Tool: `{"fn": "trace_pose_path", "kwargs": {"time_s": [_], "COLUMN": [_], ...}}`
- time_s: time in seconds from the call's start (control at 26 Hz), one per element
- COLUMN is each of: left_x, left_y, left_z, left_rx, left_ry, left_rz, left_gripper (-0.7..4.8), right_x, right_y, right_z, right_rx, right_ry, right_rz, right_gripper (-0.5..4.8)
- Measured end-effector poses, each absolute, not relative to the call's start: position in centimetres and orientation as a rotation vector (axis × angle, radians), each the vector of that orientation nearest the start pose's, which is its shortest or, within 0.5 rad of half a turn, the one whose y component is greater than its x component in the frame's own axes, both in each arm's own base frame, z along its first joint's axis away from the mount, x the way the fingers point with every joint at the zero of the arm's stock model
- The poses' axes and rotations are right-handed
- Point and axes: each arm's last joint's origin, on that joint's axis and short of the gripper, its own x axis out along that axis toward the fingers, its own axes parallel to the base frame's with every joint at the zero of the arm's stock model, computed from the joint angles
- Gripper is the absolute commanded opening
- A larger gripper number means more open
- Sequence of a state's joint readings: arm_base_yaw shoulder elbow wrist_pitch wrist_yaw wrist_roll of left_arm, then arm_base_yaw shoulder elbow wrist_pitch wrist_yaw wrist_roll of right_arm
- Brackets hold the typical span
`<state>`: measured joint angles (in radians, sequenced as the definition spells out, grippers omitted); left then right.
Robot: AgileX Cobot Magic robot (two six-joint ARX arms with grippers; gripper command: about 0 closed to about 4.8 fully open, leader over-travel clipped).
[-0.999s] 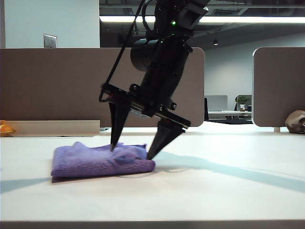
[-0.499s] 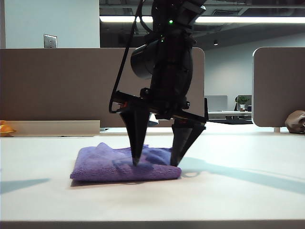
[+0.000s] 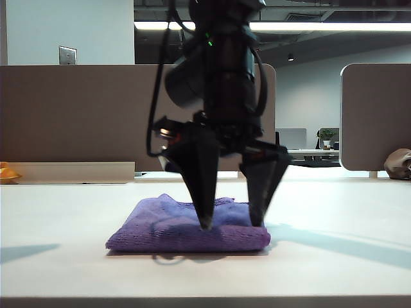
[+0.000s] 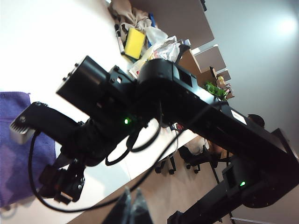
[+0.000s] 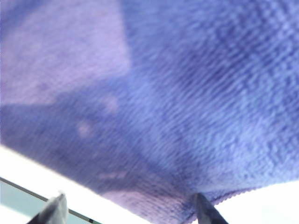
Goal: Fold the bottom of the cloth upward, then fold it vertically to form a square shape.
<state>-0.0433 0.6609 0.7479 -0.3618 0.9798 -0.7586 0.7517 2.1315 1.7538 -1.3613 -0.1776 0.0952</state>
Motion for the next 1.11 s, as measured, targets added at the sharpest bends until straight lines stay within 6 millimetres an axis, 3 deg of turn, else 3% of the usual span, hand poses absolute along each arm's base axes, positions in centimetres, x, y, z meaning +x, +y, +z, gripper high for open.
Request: {"fn": "trace_pose_path", "kwargs": {"time_s": [0.12, 0.23, 0.35, 0.61, 0.92, 1.11], "left_x": [12.6, 12.4, 12.1, 10.9, 8.7, 7.9], "left_y": [-3.0, -2.9, -2.9, -2.9, -2.7, -2.6], "left_z": [32.5, 32.5, 32.6, 32.7, 32.5, 31.3], "left_rx": [-0.811, -0.810, -0.810, -0.801, -0.770, -0.735], "left_ry": [0.626, 0.624, 0.625, 0.613, 0.598, 0.660], "left_rz": [-0.879, -0.880, -0.879, -0.881, -0.853, -0.768], "left_gripper": [0.10, 0.03, 0.03, 0.03, 0.01, -0.03], "right_x": [27.5, 26.9, 26.6, 25.1, 23.8, 22.9], "right_y": [28.1, 28.4, 28.4, 27.5, 26.2, 24.5], "right_z": [21.2, 22.3, 22.7, 26.0, 29.3, 32.3], "right_rx": [-0.484, -0.494, -0.501, -0.550, -0.537, -0.515], "right_ry": [1.656, 1.600, 1.591, 1.498, 1.429, 1.330], "right_rz": [0.608, 0.620, 0.619, 0.591, 0.648, 0.683], "right_gripper": [3.53, 2.97, 2.82, 0.58, 0.09, 0.08]}}
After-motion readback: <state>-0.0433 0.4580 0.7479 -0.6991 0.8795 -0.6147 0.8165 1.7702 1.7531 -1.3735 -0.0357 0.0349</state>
